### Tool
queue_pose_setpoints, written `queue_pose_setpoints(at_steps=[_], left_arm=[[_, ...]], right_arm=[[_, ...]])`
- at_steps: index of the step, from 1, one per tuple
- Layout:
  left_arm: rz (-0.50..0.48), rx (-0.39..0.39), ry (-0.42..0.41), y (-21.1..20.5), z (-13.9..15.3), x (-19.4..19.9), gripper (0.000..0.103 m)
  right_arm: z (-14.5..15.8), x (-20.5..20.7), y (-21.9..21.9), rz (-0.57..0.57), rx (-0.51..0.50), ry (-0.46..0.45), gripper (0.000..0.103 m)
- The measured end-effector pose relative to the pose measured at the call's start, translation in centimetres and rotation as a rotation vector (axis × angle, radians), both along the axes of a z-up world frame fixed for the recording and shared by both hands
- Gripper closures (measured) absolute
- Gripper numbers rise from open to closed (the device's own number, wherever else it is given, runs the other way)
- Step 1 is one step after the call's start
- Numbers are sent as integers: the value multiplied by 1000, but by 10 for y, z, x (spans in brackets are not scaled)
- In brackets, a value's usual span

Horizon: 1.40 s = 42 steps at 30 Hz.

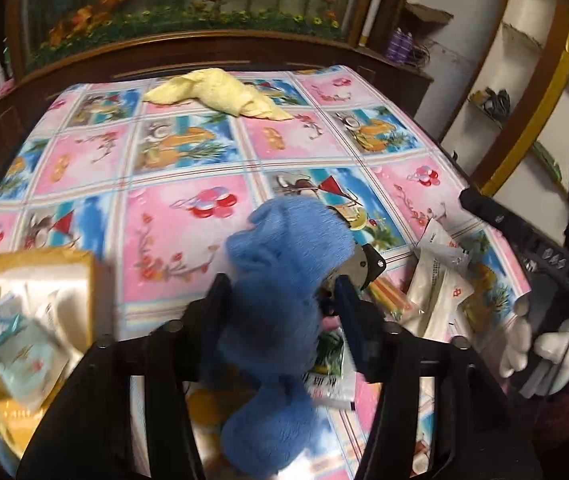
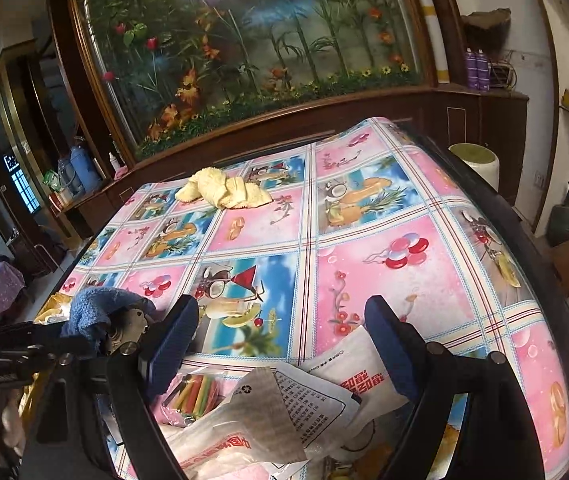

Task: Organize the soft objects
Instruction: 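Grasp the large blue towel with the left gripper and lift it, then carry the blue towel into the box with the left gripper while the right grasps the white printed bag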

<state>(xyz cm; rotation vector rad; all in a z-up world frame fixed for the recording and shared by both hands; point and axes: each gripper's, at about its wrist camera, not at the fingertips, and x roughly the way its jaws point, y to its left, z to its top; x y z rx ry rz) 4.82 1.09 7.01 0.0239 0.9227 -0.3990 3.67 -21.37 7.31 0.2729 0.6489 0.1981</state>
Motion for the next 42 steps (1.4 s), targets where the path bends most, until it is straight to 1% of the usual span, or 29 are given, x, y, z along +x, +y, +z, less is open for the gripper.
queue_pose_setpoints(at_steps=[1, 2, 3, 4, 5, 6, 10, 14, 17, 18, 20, 24, 25, 27, 29, 31, 33, 34, 37, 40, 41, 42], left_arm=[[0, 25, 0, -6, -3, 2, 43], [9, 35, -10, -9, -5, 3, 43], [21, 24, 1, -8, -5, 4, 46], [30, -2, 18, -5, -5, 5, 57], [34, -44, 34, 1, -4, 4, 61], [42, -60, 34, 6, -2, 2, 71], [63, -154, 24, 30, 13, -17, 71], [77, -238, -40, 57, 43, -55, 72], [90, -283, -98, 82, 66, -89, 71], [96, -295, -123, 92, 75, -102, 71], [109, -323, -151, 108, 85, -123, 71], [165, -345, -181, 137, 91, -151, 71], [182, -344, -191, 142, 92, -158, 71], [204, -357, -202, 152, 90, -170, 71], [229, -369, -211, 162, 88, -179, 71], [254, -364, -220, 169, 86, -184, 71], [280, -359, -227, 176, 83, -191, 71], [291, -355, -230, 180, 83, -195, 71], [324, -338, -246, 192, 79, -209, 71], [346, -341, -254, 204, 75, -220, 71], [353, -343, -255, 209, 74, -223, 71], [360, -345, -254, 214, 72, -226, 71]], right_arm=[[1, 0, -3, 4, 15, -2, 18], [1, 0, -5, 11, 32, -2, 18], [1, 1, -8, 22, 50, -2, 18], [1, 2, -9, 35, 67, 0, 18], [1, 2, -9, 45, 82, 2, 18], [1, 2, -9, 48, 90, 4, 18], [0, 3, -9, 43, 85, 8, 18], [3, 1, -18, 8, 73, -4, 18], [8, -10, -42, -28, 136, 26, 18], [9, -16, -51, -34, 147, 39, 18], [10, -28, -68, -61, 126, 69, 18], [3, -46, -89, -104, 56, 157, 18], [1, -49, -91, -105, 57, 182, 18], [-4, -55, -91, -87, 97, 228, 18], [-8, -60, -79, -34, 174, 265, 18], [-10, -61, -54, 45, 228, 292, 18], [-11, -59, -24, 113, 246, 305, 18], [-12, -56, -9, 132, 239, 310, 18], [-15, -42, 30, 106, 160, 332, 18], [-23, -27, 57, 25, 35, 335, 18], [-25, -25, 62, 19, 11, 333, 26], [-28, -23, 67, 15, -7, 332, 39]])
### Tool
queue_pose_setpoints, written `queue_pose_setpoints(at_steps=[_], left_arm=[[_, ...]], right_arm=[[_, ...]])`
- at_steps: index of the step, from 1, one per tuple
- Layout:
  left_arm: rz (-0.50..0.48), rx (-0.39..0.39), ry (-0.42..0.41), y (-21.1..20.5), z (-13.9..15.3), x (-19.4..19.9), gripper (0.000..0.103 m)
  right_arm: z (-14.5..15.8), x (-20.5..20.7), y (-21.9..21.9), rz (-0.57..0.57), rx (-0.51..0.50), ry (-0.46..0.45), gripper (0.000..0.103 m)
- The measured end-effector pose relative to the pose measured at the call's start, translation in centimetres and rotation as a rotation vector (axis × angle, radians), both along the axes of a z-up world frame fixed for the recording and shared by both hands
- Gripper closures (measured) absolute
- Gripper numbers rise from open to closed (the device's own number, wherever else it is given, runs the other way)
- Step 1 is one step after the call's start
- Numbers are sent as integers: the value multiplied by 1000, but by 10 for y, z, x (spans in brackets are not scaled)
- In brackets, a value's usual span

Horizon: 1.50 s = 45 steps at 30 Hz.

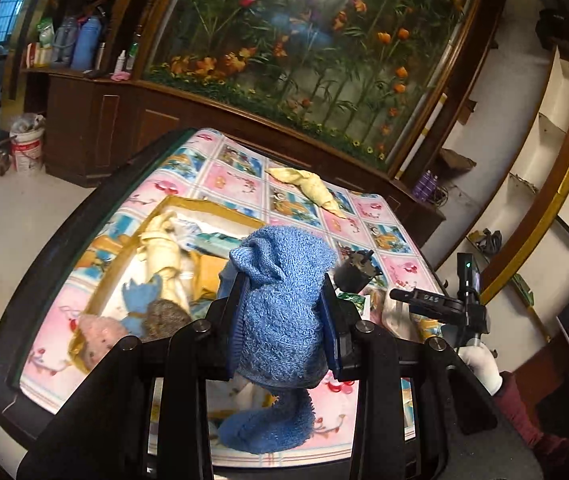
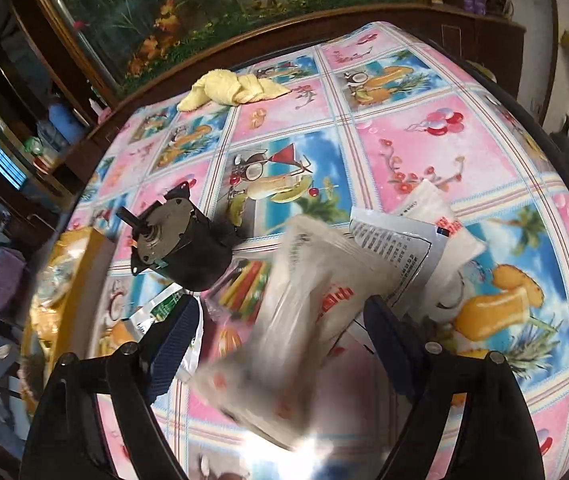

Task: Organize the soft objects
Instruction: 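Carry the blue towel into the box with the left gripper while the right grasps the white printed bag, then release the blue towel in the box with the left gripper while the right drops the white bag in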

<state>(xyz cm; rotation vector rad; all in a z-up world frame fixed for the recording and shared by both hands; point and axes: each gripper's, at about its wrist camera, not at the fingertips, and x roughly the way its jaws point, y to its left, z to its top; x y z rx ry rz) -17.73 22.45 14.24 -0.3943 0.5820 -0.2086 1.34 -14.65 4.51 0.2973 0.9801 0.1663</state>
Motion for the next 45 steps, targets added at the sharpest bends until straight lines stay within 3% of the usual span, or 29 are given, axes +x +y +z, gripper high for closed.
queue_pose_setpoints(at_steps=[1, 2, 7, 11, 15, 22, 30, 34, 37, 42, 45], left_arm=[[5, -4, 2, 5, -2, -2, 71], [13, -7, 2, 9, -3, -4, 71], [41, -35, 8, 26, -10, -8, 71], [54, -48, 20, 30, -13, -8, 71], [57, -41, 24, 31, -10, -7, 71], [63, -26, 78, 28, -19, 17, 71], [97, 9, 140, 35, -30, 71, 71], [173, 81, 257, 45, -59, 108, 69], [172, 56, 261, 49, -65, 105, 68], [180, 76, 231, 49, -58, 93, 64], [164, 67, 224, 49, -56, 97, 47]], right_arm=[[-4, 1, 3, 8, -15, 10, 74], [-9, 1, 6, 29, -15, 33, 83], [-7, -17, 4, 81, 7, 9, 88], [6, -32, -9, 93, 76, -27, 88], [40, -47, -10, 121, 134, -107, 88], [72, -46, 51, 333, 233, -164, 88], [55, -18, 164, 553, 296, -54, 88], [37, -3, 215, 618, 276, 16, 88], [27, 10, 236, 620, 211, 34, 88], [16, 35, 250, 555, 97, 35, 88], [12, 43, 254, 559, 97, 51, 84]])
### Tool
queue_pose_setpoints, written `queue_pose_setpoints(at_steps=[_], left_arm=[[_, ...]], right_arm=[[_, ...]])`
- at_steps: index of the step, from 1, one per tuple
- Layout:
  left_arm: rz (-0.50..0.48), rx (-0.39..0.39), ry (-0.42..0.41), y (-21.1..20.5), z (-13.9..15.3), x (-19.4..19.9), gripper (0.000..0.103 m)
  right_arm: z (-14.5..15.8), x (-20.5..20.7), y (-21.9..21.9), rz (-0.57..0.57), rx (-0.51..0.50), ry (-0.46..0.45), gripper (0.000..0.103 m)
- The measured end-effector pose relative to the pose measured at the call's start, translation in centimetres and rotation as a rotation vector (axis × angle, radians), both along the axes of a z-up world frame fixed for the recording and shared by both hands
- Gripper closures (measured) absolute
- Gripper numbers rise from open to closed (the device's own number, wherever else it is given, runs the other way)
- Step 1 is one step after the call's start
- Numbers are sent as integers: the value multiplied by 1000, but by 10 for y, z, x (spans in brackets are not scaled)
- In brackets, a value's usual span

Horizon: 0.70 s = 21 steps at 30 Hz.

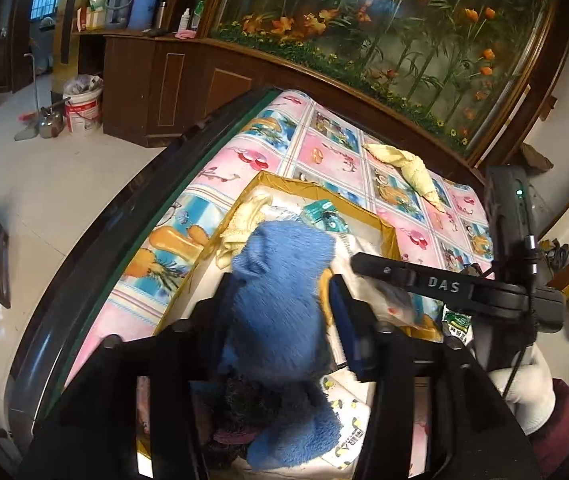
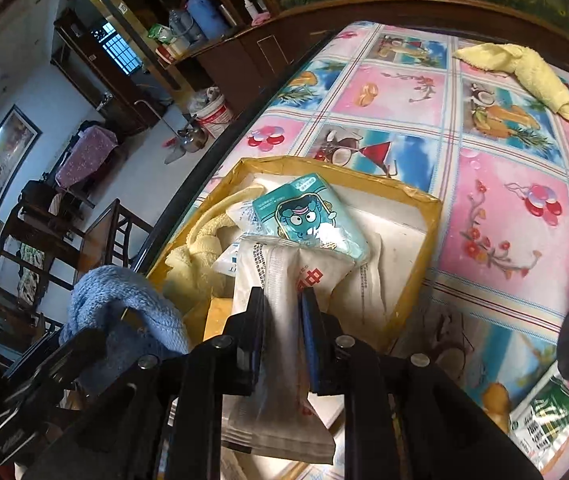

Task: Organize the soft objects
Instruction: 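Release the blue towel in the box with the left gripper while the right drops the white bag in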

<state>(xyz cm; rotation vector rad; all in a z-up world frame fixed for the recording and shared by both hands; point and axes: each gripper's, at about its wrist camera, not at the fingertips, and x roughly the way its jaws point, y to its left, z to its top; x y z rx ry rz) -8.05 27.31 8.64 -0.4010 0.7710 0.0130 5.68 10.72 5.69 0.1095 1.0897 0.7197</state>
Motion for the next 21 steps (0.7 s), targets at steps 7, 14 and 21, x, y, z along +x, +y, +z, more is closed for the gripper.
queue_pose_setpoints(at_steps=[7, 14, 21], left_arm=[[-63, -166, -23, 3, 16, 10, 41], [-52, -155, -55, -8, 35, -20, 41], [-175, -209, -91, -57, 41, -43, 40]], right_arm=[[17, -9, -19, -23, 108, 5, 79], [56, -32, -81, -90, 168, -109, 67], [73, -43, -212, -347, 102, -212, 48]])
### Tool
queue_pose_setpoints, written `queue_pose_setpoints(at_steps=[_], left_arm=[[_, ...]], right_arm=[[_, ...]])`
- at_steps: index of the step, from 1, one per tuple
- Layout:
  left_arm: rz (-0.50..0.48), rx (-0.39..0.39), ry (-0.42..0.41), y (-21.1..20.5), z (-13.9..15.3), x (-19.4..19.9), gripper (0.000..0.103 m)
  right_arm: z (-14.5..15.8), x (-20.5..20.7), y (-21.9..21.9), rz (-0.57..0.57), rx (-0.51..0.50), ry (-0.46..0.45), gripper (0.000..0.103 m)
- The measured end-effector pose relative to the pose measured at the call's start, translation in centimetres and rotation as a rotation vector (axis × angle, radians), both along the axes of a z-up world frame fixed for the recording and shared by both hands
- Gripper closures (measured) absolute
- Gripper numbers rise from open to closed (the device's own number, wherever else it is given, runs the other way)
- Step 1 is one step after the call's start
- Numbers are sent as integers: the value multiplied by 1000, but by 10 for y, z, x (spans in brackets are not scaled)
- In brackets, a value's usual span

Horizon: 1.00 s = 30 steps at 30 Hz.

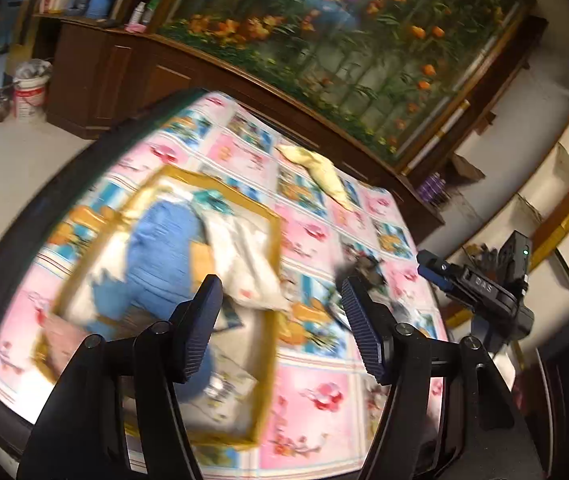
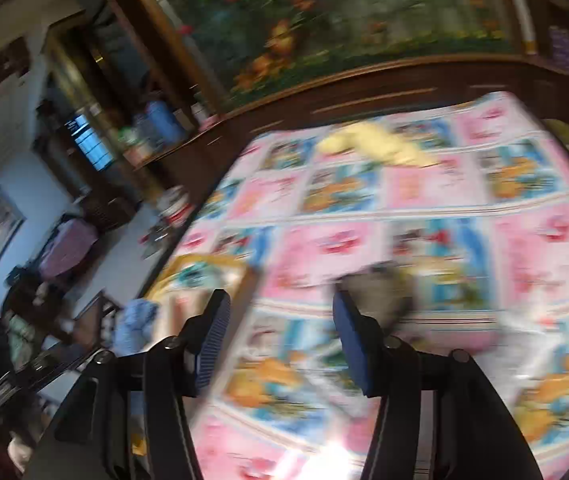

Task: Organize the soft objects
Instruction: 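Release the blue towel in the box with the left gripper while the right drops the white bag in, then grasp the green-label packet with the left gripper while the right grasps the white leaflet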

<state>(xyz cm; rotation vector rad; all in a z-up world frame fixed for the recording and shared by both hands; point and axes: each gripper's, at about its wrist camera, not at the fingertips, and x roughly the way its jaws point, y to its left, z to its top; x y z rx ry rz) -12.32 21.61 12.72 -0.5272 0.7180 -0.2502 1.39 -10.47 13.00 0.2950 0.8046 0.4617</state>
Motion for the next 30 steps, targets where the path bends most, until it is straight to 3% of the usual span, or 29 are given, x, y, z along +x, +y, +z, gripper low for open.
queue_pose_setpoints(at_steps=[4, 8, 16, 23, 30], left_arm=[[-119, 19, 41, -47, -13, 5, 40], [-195, 54, 99, -85, -28, 8, 40], [-211, 144, 130, -110, -33, 17, 40], [-306, 326, 78, -171, -48, 63, 40], [-384, 470, 59, -218, -77, 121, 40]], right_arm=[[-18, -4, -59, -116, -32, 56, 48], [-44, -3, -79, -138, -54, 114, 48], [-94, 26, -104, -229, -174, 198, 48], [-102, 18, -81, -168, -260, 85, 47], [-103, 16, -107, -177, -70, 88, 44]])
